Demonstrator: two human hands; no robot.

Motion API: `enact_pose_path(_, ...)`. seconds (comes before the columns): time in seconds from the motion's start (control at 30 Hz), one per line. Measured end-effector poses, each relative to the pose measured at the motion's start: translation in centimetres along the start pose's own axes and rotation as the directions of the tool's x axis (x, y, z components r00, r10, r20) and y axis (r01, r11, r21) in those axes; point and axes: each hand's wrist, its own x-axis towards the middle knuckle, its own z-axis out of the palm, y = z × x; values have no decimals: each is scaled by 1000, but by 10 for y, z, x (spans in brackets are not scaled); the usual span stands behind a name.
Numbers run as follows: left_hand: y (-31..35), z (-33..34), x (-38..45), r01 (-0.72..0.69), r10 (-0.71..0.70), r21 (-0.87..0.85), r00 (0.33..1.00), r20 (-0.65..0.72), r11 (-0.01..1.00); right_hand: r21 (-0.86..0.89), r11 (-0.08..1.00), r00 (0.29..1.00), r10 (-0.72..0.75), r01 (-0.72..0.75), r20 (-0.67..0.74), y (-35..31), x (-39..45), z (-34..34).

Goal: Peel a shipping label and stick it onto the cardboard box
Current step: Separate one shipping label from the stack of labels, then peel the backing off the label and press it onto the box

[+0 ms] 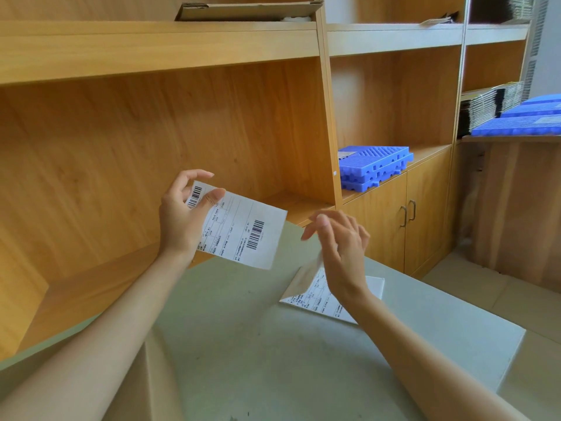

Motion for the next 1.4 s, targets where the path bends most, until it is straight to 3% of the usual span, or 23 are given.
enact_pose_path(0.1, 4, 3, -2, -25, 22, 35, 997, 71, 999, -46, 999, 994, -7, 2, -113, -6, 4, -5)
enact_pose_path(0.2, 9, 6, -6, -86, 69, 104, 984, 163, 991, -159, 986, 991, -76, 58, -113, -9, 6, -8)
enact_pose_path(0.37, 23, 7, -14, -139, 82, 245, 970, 228, 959, -336, 902, 962, -237, 270, 138, -35, 12, -7)
enact_pose_path(0.47, 33, -2, -19, -166, 108, 271, 970, 219, 948, -340, 879, 930, -248, 334, 273, -62, 14, -2)
enact_pose_path(0.67, 64, -44, -29, -208, 155, 306, 969, 191, 929, -265, 875, 886, -304, 405, 351, -116, 3, 14)
enact_pose_path(0.9, 101, -108, -48, -217, 162, 331, 969, 185, 918, -192, 949, 908, -162, 251, 386, -174, -20, 29)
enact_pose_path(1.17, 101, -194, -68, -133, 140, 374, 990, 7, 918, -267, 946, 936, -85, 183, 341, -225, -35, 54)
enact_pose_path(1.4, 97, -240, -84, -28, 11, 280, 998, 62, 959, -261, 950, 933, -70, 169, 353, -252, -43, 72)
